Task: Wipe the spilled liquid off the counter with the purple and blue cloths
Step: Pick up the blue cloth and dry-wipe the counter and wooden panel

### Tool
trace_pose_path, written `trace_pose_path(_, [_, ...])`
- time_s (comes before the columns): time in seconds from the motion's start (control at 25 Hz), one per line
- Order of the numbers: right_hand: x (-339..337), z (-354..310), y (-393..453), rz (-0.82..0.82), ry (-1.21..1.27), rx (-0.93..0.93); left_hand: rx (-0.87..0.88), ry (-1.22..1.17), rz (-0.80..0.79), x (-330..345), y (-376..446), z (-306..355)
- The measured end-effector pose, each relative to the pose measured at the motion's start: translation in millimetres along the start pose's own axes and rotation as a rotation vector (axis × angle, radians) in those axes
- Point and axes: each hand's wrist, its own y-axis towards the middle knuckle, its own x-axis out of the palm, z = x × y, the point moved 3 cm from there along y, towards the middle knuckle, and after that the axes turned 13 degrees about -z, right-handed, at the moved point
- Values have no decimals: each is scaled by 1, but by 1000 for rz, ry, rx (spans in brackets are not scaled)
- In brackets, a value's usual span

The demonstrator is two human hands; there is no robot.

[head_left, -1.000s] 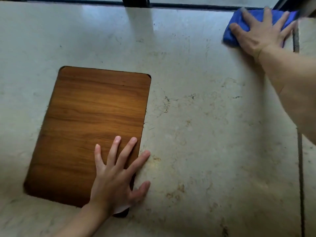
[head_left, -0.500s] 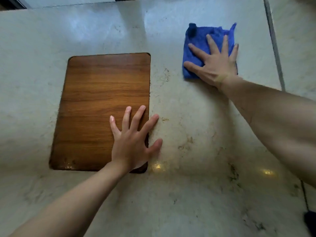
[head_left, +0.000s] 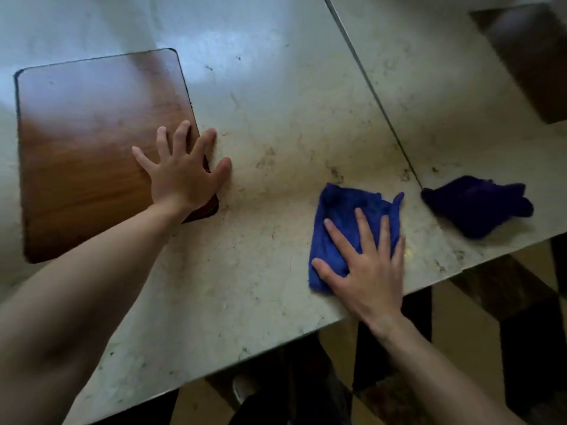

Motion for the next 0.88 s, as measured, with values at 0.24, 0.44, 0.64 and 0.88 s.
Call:
trace_pose_path(0.24, [33, -58, -46, -17, 1, 19, -9, -8, -9, -3, 0, 2])
trace_pose_path(0.44, [2, -119, 71, 40, -9, -135, -5, 8, 37, -15, 1, -2])
trace_pose_path(0.64, [-54, -153, 244, 137, -35, -83, -130, 102, -65, -56, 77, -105])
trace_pose_path(0.88, [-141, -196, 480, -41, 43, 4, -159, 104, -86, -43, 87, -137])
